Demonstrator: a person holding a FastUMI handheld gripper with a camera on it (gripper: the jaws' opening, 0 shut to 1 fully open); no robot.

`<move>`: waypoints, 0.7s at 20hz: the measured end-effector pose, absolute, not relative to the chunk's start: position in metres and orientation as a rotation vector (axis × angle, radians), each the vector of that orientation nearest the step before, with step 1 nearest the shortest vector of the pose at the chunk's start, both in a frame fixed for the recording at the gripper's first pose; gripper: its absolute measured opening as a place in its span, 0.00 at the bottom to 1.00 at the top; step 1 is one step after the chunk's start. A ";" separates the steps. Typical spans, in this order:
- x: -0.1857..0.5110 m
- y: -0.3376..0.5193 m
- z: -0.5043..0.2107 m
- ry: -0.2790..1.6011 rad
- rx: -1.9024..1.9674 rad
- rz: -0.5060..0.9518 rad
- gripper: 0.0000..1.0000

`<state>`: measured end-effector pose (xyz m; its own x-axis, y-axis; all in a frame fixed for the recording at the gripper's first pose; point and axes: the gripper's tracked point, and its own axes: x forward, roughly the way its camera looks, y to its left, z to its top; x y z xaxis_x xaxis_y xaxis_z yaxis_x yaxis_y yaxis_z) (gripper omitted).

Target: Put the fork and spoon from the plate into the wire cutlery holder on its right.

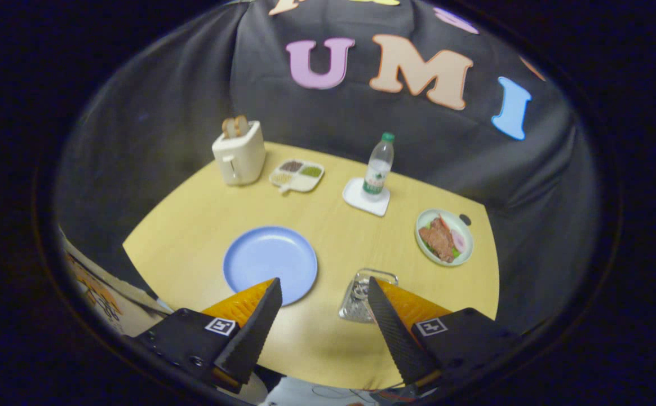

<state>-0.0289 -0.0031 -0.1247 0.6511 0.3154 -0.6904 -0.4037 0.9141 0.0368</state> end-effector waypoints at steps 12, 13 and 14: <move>-0.013 -0.010 -0.012 0.103 0.069 0.139 0.98; -0.015 -0.011 -0.007 0.082 0.055 0.126 0.98; -0.016 -0.014 -0.003 0.066 0.039 0.118 0.98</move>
